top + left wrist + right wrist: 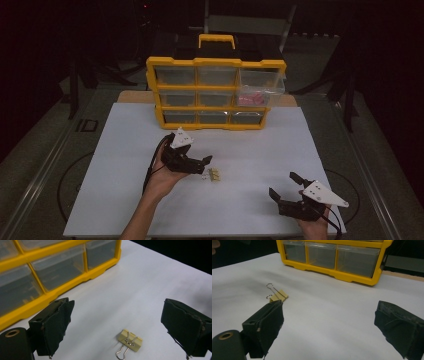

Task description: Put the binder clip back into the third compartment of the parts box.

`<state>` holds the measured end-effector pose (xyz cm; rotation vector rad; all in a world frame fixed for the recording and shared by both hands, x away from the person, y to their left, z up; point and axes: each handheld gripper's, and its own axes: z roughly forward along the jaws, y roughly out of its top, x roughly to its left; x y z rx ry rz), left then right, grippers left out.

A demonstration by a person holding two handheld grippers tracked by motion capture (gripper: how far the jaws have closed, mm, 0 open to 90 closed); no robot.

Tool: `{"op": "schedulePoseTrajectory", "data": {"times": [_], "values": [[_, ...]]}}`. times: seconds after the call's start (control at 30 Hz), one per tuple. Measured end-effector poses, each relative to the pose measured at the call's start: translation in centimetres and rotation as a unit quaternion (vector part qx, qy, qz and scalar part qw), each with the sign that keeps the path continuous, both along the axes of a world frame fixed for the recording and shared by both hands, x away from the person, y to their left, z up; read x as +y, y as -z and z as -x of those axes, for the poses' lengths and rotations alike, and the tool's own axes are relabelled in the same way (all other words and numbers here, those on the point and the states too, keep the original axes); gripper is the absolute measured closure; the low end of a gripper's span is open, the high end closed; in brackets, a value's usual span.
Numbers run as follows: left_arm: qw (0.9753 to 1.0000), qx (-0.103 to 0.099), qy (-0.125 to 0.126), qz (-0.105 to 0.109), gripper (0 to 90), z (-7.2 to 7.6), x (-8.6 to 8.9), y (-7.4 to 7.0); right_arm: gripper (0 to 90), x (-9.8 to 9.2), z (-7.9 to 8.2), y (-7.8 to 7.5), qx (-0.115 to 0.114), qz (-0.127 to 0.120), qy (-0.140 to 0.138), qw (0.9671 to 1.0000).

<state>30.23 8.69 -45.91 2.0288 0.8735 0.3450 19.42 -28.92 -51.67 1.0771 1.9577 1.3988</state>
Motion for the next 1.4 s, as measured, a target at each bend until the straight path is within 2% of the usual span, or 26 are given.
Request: {"op": "schedulePoseTrajectory", "data": {"times": [0.2,0.37,0.63,0.77,1.07,1.13,1.27,1.4], "values": [[0.9998,0.016,0.009,0.006,9.5,0.4,-0.2,1.5,8.4,0.0,0.0,0.0,0.0,-0.001,0.0,1.0],[0.9995,0.028,0.013,0.001,10.2,0.8,-0.6,2.8,8.4,0.1,0.0,0.0,0.0,0.001,-0.001,1.0],[0.9992,0.038,0.015,-0.003,11.4,1.1,-0.9,4.0,8.4,0.1,0.0,0.0,0.0,0.002,-0.001,1.0],[0.9989,0.044,0.014,-0.001,15.2,1.3,-0.9,4.8,8.4,0.1,0.0,0.0,-0.001,0.002,-0.002,1.0],[0.997,0.075,0.019,-0.009,16.5,1.4,-1.6,7.1,8.4,0.1,0.0,0.0,0.0,0.002,-0.001,1.0],[0.9966,0.079,0.024,-0.006,19.7,1.5,-1.8,7.4,8.4,0.1,0.0,0.0,0.0,0.002,-0.002,1.0],[0.9948,0.092,0.041,0.008,37.3,1.4,-2.1,7.8,8.4,0.1,0.0,0.0,0.0,0.003,-0.002,1.0],[0.9934,0.105,0.046,0.008,49.9,1.1,-2.5,8.3,8.4,0.1,0.0,0.0,0.0,0.002,-0.001,1.0]]}}
